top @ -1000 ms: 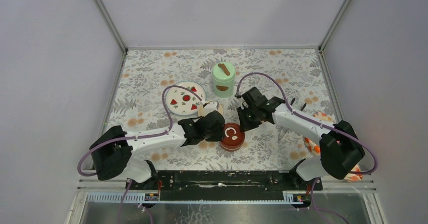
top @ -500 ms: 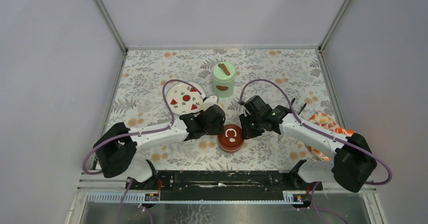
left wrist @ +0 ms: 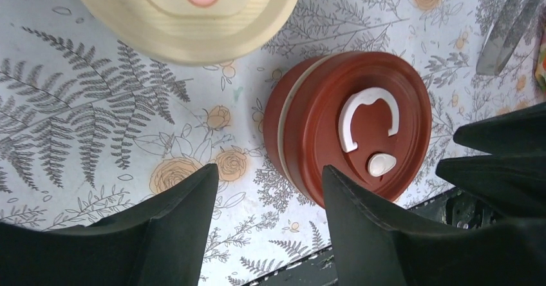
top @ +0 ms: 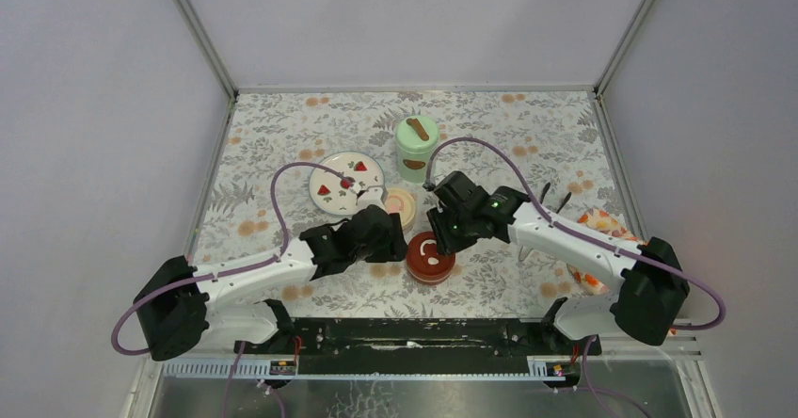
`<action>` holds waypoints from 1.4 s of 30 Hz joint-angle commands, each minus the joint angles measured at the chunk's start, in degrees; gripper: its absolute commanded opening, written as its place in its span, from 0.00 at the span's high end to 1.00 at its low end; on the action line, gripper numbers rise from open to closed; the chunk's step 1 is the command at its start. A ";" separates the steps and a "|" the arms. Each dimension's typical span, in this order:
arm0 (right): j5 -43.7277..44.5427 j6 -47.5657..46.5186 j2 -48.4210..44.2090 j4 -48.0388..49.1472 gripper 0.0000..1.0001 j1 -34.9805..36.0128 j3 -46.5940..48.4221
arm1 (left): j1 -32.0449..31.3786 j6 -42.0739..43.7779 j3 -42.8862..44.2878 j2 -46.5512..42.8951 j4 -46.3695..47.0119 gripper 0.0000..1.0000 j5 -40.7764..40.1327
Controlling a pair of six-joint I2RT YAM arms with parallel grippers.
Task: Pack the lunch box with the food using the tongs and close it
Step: Screw the box lid onto the packing box.
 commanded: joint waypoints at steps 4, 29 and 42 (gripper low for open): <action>5.56 -1.11 3.79 -3.78 0.54 3.72 4.85 | 0.25 -1.00 -0.59 1.09 4.66 0.32 3.53; 9.12 -4.10 8.96 -5.50 0.47 7.06 9.79 | 1.34 -4.03 -3.04 -0.64 6.65 0.26 4.14; 7.34 0.56 14.27 -1.56 0.43 7.47 1.70 | 1.34 -5.21 -4.91 -0.42 8.17 0.25 3.42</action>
